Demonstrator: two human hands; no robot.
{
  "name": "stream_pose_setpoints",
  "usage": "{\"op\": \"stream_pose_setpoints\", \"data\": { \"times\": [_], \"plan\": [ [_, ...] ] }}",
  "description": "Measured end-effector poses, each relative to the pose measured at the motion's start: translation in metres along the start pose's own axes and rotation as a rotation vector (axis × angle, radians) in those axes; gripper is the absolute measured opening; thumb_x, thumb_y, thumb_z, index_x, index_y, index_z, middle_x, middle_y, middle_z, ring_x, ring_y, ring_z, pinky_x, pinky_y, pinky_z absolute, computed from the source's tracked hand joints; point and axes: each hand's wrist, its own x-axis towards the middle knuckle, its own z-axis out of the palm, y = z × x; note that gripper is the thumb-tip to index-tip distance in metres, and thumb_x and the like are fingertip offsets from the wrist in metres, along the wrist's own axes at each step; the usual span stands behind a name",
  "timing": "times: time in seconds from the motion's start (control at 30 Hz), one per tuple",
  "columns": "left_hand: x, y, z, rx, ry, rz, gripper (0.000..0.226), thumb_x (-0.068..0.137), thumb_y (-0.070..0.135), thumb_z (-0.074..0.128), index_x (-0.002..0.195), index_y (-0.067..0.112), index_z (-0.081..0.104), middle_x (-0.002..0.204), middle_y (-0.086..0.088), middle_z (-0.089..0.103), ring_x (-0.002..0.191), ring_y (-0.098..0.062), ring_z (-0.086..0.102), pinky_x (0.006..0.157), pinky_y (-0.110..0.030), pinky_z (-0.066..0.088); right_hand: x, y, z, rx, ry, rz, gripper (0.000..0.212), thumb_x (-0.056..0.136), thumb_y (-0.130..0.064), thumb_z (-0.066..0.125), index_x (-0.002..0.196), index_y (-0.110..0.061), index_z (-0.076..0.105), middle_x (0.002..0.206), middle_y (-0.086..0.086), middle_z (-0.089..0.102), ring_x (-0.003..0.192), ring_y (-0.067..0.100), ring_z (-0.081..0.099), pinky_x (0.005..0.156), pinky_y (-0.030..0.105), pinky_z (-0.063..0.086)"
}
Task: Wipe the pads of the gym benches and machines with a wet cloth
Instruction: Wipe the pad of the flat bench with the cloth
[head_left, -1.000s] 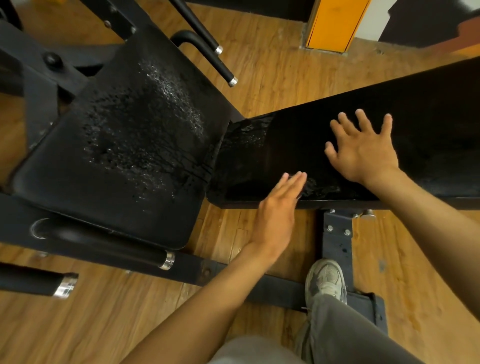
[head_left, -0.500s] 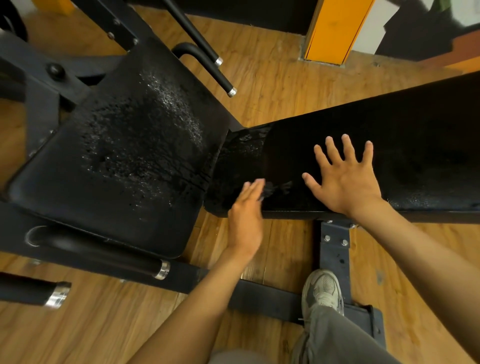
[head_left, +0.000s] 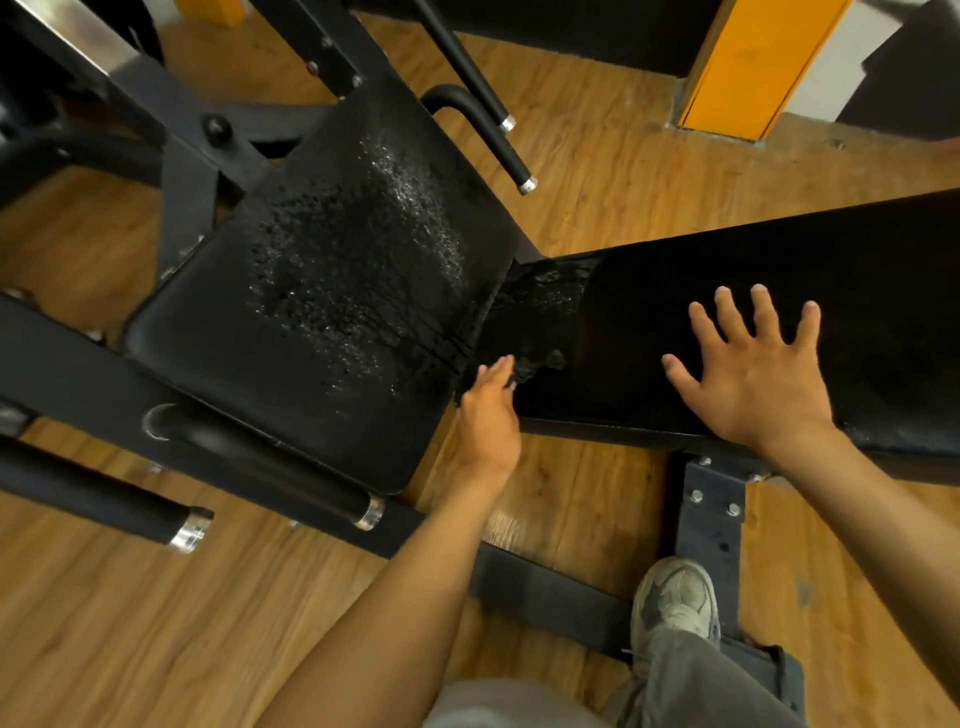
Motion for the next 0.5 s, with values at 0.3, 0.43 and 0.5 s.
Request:
{"op": "stream_pose_setpoints", "data": {
  "times": [0.3,0.43,0.5],
  "plan": [
    [-0.045,0.009,-0.006,-0.071,-0.121,0.233,0.05,0.103,-0.008,0.048,0.15,0.009,0.049,0.155,-0.005,0.049,0.151,-0.014,0.027,0.108,0.0,0.028,0.001,0.0,-0.004,0.031,-0.014,-0.014,0.09,0.091,-0.066,-0.003,0.16,-0.017,0.027,0.167,0.013,0.022,0.155,0.041,0.011,0.118,0.069,0.011],
    [0.003,-0.01,-0.01,0.032,-0.022,0.014,0.045,0.105,-0.001,0.049,0.148,0.011,0.054,0.151,-0.008,0.054,0.15,-0.021,0.036,0.116,-0.02,0.038,0.0,-0.002,-0.007,0.034,-0.029,-0.014,0.09,0.09,-0.067,-0.003,0.16,-0.018,0.025,0.168,0.012,0.021,0.155,0.04,0.009,0.119,0.07,0.009],
    [-0.001,0.0,-0.006,0.141,-0.052,0.016,0.047,0.106,0.004,0.049,0.152,0.014,0.049,0.156,-0.005,0.049,0.152,-0.022,0.032,0.12,-0.036,0.036,0.0,0.0,-0.008,0.046,-0.033,-0.017,0.09,0.09,-0.068,-0.003,0.16,-0.018,0.026,0.167,0.012,0.022,0.155,0.04,0.01,0.119,0.071,0.01]
  ]
}}
